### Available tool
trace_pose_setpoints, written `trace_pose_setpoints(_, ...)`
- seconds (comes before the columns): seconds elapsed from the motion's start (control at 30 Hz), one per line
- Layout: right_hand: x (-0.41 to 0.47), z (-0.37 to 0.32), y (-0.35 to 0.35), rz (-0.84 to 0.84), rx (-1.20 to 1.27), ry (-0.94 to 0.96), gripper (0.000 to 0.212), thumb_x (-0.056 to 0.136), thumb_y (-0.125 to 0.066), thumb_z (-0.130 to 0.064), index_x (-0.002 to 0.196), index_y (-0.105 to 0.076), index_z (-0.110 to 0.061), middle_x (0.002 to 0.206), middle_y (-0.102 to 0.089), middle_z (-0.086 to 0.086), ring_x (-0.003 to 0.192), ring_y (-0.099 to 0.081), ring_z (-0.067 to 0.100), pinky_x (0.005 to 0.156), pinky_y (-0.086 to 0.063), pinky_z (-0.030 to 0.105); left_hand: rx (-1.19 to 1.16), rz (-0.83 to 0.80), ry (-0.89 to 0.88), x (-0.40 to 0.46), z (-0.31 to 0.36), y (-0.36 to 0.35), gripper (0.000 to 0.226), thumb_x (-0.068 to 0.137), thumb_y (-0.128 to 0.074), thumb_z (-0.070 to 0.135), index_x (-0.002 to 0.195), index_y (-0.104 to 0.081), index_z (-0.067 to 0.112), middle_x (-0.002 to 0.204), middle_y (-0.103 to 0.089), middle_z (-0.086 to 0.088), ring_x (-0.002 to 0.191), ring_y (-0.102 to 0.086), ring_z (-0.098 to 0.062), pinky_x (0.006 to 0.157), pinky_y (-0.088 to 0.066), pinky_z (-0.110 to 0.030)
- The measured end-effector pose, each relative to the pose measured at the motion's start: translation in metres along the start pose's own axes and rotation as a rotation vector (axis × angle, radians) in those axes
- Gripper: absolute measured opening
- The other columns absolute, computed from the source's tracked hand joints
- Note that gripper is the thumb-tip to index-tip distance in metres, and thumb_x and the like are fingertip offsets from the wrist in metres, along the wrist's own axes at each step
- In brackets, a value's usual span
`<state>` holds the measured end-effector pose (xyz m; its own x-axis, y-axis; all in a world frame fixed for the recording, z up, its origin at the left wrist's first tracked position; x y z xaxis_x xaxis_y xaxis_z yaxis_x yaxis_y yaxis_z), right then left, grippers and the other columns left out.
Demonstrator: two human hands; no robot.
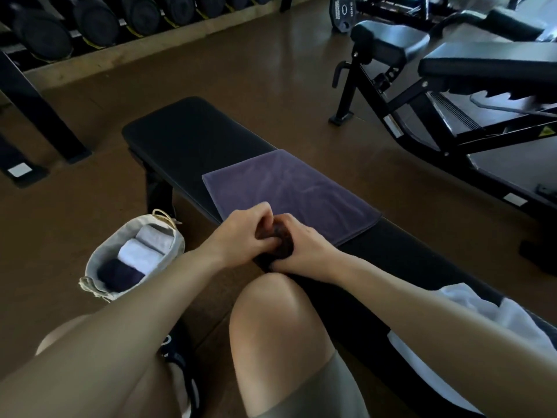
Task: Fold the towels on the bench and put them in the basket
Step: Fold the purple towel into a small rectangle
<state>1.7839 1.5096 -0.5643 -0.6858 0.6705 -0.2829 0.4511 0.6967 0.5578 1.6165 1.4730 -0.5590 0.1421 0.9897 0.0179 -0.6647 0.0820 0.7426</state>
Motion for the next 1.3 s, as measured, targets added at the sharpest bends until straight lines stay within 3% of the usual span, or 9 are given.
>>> trace_pose_setpoints(0.1,0.007,-0.001,-0.001,0.213,0.042,0.001,0.051,0.082,-0.083,-0.028,0.125,-0.057,-0.027,0.111,-0.065,-0.015,0.098,-0.063,-0.001,0.073,-0.047,0.015,-0.005,0.037,-0.023,0.005,0.002,0.007,0.032,0.089,-0.078,0.027,0.084,-0.047,0.030,0.080,-0.062,0.011,0.071,-0.060,-0.002,0.060,-0.045,-0.015)
trace_pose_setpoints(0.2,0.011,0.002,0.000,0.249,-0.014,0.055,0.027,0.086,-0.079,-0.022,0.110,-0.068,-0.027,0.100,-0.068,-0.015,0.089,-0.064,-0.002,0.073,-0.049,0.015,0.075,0.032,-0.065,0.008,-0.002,0.011,0.030,0.088,-0.077,0.036,0.089,-0.047,0.032,0.084,-0.062,0.012,0.073,-0.062,-0.006,0.063,-0.049,-0.021)
trace_pose_setpoints(0.3,0.010,0.004,0.011,0.239,0.012,0.073,0.015,0.089,-0.075,-0.016,0.094,-0.072,-0.030,0.089,-0.070,-0.012,0.084,-0.066,0.001,0.077,-0.052,0.020,0.258,0.001,-0.097,0.007,-0.020,0.021,0.033,0.083,-0.073,0.047,0.104,-0.050,0.036,0.099,-0.062,0.016,0.092,-0.060,-0.005,0.085,-0.053,-0.032)
trace_pose_setpoints(0.4,0.006,0.003,0.022,0.290,0.112,0.023,0.021,0.087,-0.074,-0.010,0.083,-0.070,-0.030,0.082,-0.070,-0.010,0.078,-0.066,0.003,0.074,-0.049,0.023,0.545,-0.070,-0.100,0.009,-0.045,0.028,0.050,0.082,-0.075,0.040,0.128,-0.056,0.036,0.125,-0.061,0.014,0.125,-0.053,-0.012,0.116,-0.034,-0.039)
trace_pose_setpoints(0.47,0.000,0.003,0.029,0.303,0.128,0.022,0.022,0.085,-0.074,-0.007,0.080,-0.070,-0.028,0.080,-0.069,-0.009,0.077,-0.064,0.004,0.074,-0.048,0.026,0.685,-0.075,-0.126,0.015,-0.056,0.032,0.045,0.087,-0.073,0.035,0.129,-0.060,0.034,0.128,-0.061,0.009,0.130,-0.050,-0.015,0.120,-0.025,-0.040)
trace_pose_setpoints(0.6,-0.022,0.001,0.041,0.305,0.126,0.061,0.023,0.085,-0.071,-0.005,0.080,-0.068,-0.027,0.082,-0.068,-0.008,0.077,-0.065,0.007,0.073,-0.049,0.026,0.816,0.000,-0.199,0.024,-0.066,0.037,0.022,0.090,-0.064,0.020,0.111,-0.069,0.024,0.113,-0.068,-0.001,0.118,-0.061,-0.022,0.117,-0.030,-0.044)
trace_pose_setpoints(0.83,-0.060,0.014,0.047,0.303,-0.056,0.093,0.028,0.088,-0.069,-0.003,0.085,-0.067,-0.030,0.084,-0.067,-0.013,0.079,-0.067,0.009,0.068,-0.052,0.021,0.949,0.045,-0.328,0.019,-0.063,0.046,0.022,0.090,-0.062,0.003,0.109,-0.063,0.013,0.096,-0.069,-0.011,0.088,-0.069,-0.030,0.098,-0.050,-0.046)
trace_pose_setpoints(1.07,-0.085,0.023,0.043,0.423,-0.189,0.164,0.022,0.091,-0.069,-0.003,0.092,-0.067,-0.024,0.088,-0.066,-0.013,0.085,-0.064,0.010,0.073,-0.052,0.031,0.882,0.124,-0.410,-0.006,-0.041,0.087,0.005,0.089,-0.058,0.006,0.093,-0.057,0.011,0.081,-0.055,-0.007,0.068,-0.053,-0.025,0.072,-0.049,-0.043)
trace_pose_setpoints(1.3,-0.110,0.030,0.019,0.327,0.036,0.119,0.022,0.094,-0.071,-0.009,0.099,-0.067,-0.029,0.096,-0.069,-0.014,0.092,-0.070,0.013,0.077,-0.057,0.026,0.799,-0.010,-0.378,-0.037,-0.034,0.108,0.023,0.090,-0.034,0.015,0.088,-0.057,0.017,0.081,-0.053,0.002,0.064,-0.051,-0.016,0.058,-0.042,-0.026)
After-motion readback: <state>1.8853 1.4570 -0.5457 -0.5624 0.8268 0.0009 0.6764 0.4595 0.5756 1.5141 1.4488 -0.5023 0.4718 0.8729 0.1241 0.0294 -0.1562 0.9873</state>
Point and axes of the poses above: each hand's wrist, its own x-axis towards the middle knuckle, its own y-axis out of the back of the hand, z = x × y, the point moved 2 cm from there along x, towards the middle knuckle
